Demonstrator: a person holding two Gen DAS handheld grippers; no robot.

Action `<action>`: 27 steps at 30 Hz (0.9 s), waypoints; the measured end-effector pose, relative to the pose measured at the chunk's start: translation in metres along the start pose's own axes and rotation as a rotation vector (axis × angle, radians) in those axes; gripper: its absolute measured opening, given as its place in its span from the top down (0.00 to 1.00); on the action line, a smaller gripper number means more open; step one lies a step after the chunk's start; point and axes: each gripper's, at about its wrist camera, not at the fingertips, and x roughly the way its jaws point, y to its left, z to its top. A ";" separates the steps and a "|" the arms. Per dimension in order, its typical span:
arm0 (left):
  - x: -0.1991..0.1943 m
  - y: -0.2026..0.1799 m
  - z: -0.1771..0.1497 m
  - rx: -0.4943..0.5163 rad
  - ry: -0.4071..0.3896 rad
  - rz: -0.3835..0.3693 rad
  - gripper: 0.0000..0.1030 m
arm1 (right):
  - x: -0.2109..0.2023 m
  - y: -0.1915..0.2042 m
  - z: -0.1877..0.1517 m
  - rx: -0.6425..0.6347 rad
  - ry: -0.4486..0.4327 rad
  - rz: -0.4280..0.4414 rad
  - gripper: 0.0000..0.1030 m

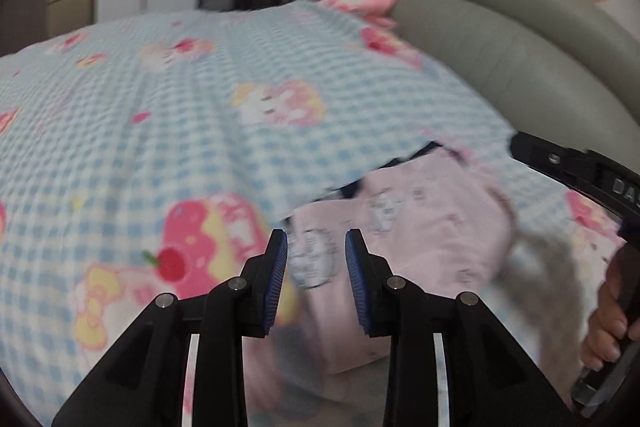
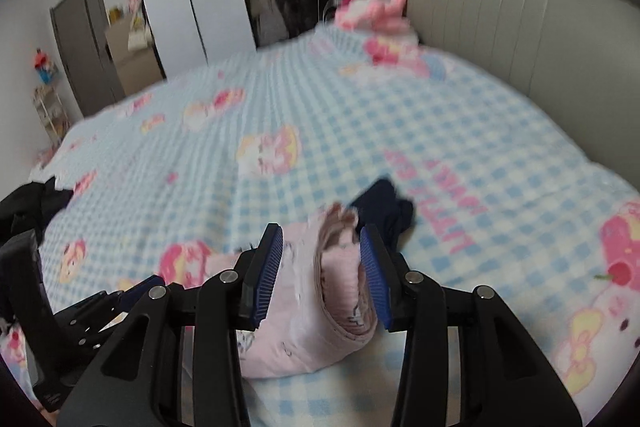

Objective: Fold clothes

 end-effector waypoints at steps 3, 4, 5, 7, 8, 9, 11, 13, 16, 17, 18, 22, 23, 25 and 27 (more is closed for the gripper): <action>0.031 -0.010 -0.002 0.041 0.102 -0.042 0.69 | 0.015 0.008 -0.002 -0.057 0.091 0.056 0.60; 0.040 -0.009 -0.004 0.034 0.135 -0.036 0.69 | 0.024 0.009 -0.004 -0.063 0.135 0.072 0.61; 0.050 -0.007 -0.007 0.027 0.167 -0.029 0.69 | 0.033 0.008 -0.007 -0.065 0.170 0.077 0.66; 0.064 0.002 -0.012 -0.015 0.223 -0.025 0.69 | 0.049 -0.001 -0.015 -0.055 0.209 0.054 0.68; 0.069 0.006 -0.014 -0.032 0.237 -0.027 0.69 | 0.056 -0.007 -0.019 -0.046 0.224 0.043 0.70; 0.071 0.008 -0.017 -0.042 0.240 -0.030 0.69 | 0.061 -0.014 -0.022 -0.030 0.232 0.037 0.75; 0.077 0.013 -0.023 -0.059 0.250 -0.035 0.70 | 0.069 -0.027 -0.027 -0.001 0.240 0.035 0.80; 0.082 0.018 -0.028 -0.075 0.260 -0.026 0.69 | 0.079 -0.039 -0.034 0.026 0.248 0.031 0.81; 0.084 0.030 -0.028 -0.148 0.272 -0.060 0.65 | 0.090 -0.045 -0.042 0.023 0.250 0.005 0.81; 0.080 0.033 -0.027 -0.163 0.268 -0.074 0.65 | 0.090 -0.045 -0.041 0.024 0.250 0.002 0.81; 0.076 0.035 -0.025 -0.169 0.260 -0.082 0.65 | 0.089 -0.045 -0.040 0.029 0.246 0.002 0.81; 0.054 0.039 -0.017 -0.161 0.212 -0.101 0.66 | 0.066 -0.042 -0.033 0.069 0.197 0.031 0.77; 0.048 0.040 -0.015 -0.164 0.203 -0.102 0.66 | 0.060 -0.040 -0.032 0.074 0.189 0.026 0.75; 0.040 0.043 -0.010 -0.176 0.192 -0.102 0.66 | 0.050 -0.033 -0.029 0.068 0.185 0.008 0.67; 0.033 0.046 -0.002 -0.179 0.178 -0.093 0.66 | 0.042 -0.022 -0.026 0.035 0.185 -0.019 0.57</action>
